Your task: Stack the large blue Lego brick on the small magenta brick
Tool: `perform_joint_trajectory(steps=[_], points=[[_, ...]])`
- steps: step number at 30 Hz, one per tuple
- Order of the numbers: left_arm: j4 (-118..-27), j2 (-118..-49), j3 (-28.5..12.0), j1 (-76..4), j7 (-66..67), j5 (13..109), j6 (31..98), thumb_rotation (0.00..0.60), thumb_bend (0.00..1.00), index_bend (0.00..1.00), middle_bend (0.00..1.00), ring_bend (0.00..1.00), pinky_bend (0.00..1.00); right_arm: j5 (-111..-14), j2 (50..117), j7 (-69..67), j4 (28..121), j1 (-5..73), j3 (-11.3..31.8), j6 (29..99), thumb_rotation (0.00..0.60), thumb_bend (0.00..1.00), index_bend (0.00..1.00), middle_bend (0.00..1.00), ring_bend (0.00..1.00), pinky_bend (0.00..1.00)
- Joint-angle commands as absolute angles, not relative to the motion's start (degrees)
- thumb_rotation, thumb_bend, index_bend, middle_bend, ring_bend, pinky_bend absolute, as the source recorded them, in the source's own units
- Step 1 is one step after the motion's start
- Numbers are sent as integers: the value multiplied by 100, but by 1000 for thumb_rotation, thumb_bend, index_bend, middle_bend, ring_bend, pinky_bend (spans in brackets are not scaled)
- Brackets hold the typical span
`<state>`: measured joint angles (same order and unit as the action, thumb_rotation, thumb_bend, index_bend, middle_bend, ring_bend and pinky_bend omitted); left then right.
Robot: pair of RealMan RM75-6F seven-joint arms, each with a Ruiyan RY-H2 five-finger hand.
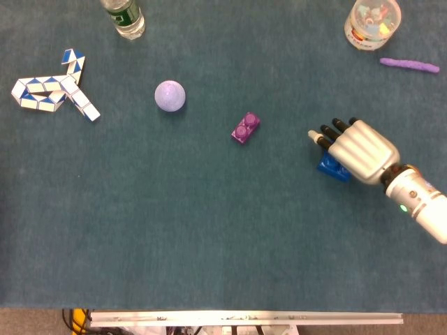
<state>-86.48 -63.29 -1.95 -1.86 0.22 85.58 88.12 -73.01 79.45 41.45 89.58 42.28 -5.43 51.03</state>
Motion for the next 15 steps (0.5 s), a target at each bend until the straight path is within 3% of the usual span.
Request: perform_joint_trajectory(steps=[1, 15], points=[[-8640, -6328, -197, -183, 9, 8554, 8813, 600, 212, 233, 203, 194, 155, -7299, 8020, 4164, 8901, 4225, -513, 5079, 600, 0, 140, 235, 206, 443], [-8617, -6306, -201, -168, -40, 8538, 8800, 600, 212, 233, 203, 193, 155, -7086, 8187, 4261, 8820, 4193, -345, 5070, 600, 52, 273, 277, 209, 444]])
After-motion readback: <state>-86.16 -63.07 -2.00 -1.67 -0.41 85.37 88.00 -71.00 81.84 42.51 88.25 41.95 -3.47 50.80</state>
